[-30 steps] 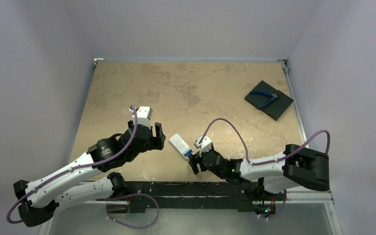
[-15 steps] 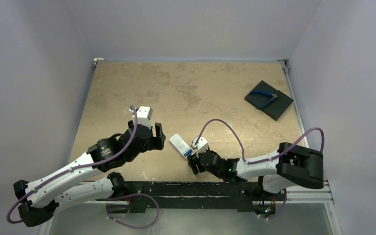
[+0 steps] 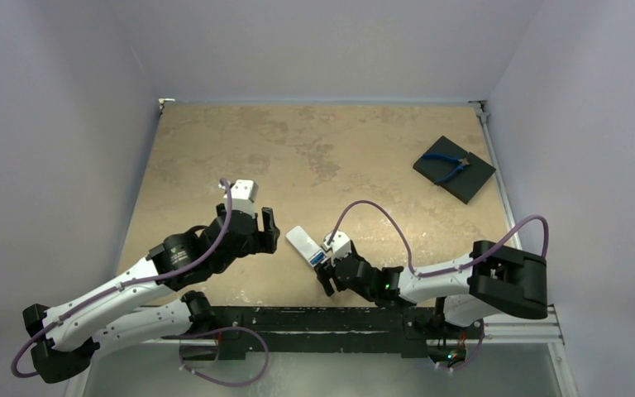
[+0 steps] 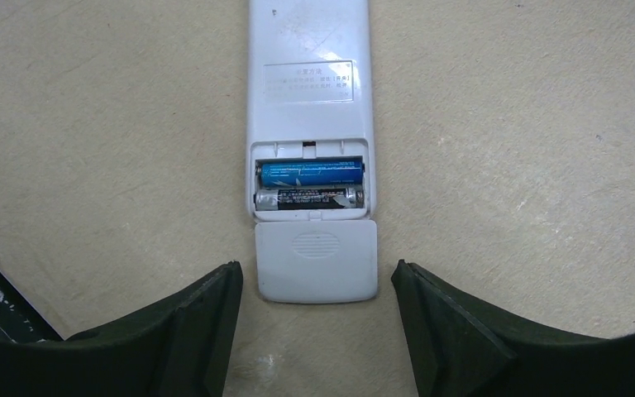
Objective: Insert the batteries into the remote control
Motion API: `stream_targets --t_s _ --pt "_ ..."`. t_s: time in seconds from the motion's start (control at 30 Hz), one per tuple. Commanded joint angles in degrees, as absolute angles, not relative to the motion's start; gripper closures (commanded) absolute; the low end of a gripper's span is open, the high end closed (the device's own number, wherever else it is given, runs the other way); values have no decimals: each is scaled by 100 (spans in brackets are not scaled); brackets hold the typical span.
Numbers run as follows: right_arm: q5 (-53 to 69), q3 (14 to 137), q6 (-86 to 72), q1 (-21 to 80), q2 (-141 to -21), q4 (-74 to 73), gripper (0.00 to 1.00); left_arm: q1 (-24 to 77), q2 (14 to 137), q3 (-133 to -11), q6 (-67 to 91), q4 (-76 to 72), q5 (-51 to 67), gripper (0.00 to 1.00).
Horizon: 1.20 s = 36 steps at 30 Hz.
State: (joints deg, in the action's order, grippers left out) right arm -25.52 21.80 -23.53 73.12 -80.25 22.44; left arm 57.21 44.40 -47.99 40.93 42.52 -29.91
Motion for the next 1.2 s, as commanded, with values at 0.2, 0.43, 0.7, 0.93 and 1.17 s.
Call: stream_targets --t_s 0.2,0.43,0.7,0.93,1.17 --pt "-2708 2506 -2461 7572 -8325 1687 24 5749 4412 -4781 4068 4130 -2962 27" --pt "-2858 2411 -2757 7594 -8146 1546 25 5757 4395 -4782 4062 4122 -2962 27" --pt "-2893 2373 -2953 7603 -8074 1459 30 5752 4403 -4784 4061 4123 -2958 27" --pt "-2840 2363 -2953 7620 -8081 1463 36 5761 4408 -4782 4061 4123 -2960 27" --pt "-2865 2382 -2962 7630 -8125 1450 44 5754 4412 -4777 4061 4127 -2962 27"
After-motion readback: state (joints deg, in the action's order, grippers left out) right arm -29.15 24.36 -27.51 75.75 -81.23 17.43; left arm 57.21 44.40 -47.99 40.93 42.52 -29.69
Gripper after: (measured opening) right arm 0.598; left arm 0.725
